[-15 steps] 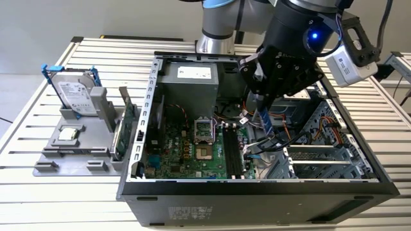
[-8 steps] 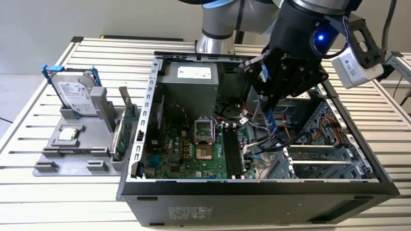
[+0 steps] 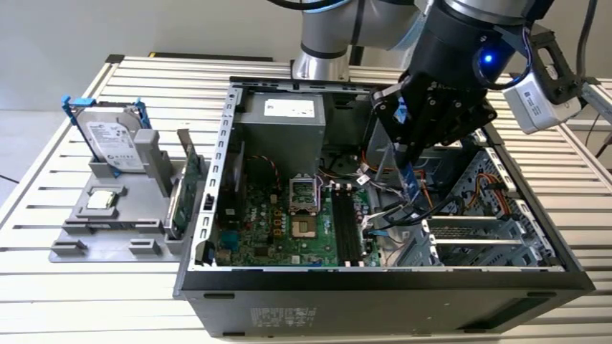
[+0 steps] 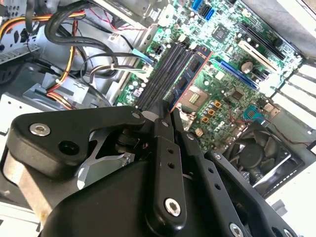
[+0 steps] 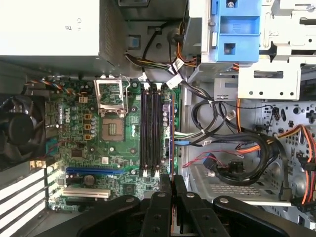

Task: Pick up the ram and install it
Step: 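Insert the ram into the slot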

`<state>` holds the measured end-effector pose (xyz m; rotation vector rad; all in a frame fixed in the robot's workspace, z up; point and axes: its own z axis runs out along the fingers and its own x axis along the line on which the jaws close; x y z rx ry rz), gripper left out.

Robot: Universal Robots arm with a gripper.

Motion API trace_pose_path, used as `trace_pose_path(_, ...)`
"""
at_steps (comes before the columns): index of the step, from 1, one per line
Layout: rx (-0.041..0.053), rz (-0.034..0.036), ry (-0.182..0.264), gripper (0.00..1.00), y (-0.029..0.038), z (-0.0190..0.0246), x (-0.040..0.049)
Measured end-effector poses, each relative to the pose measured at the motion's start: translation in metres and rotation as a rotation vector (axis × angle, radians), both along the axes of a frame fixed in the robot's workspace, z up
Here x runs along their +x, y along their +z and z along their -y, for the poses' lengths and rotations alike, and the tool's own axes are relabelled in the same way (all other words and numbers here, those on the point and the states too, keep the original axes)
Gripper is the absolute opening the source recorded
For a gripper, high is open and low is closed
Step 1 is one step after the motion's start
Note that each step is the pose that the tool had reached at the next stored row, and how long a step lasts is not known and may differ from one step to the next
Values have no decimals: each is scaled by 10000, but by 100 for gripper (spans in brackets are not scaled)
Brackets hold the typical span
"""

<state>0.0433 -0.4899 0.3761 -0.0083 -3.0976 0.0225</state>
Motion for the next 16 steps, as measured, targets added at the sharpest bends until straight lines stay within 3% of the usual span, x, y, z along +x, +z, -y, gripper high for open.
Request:
trace_pose_path(6,0,0,1,0,-16,0,49)
trace_pose_path(16,-2,5,0,0,-65,0,50)
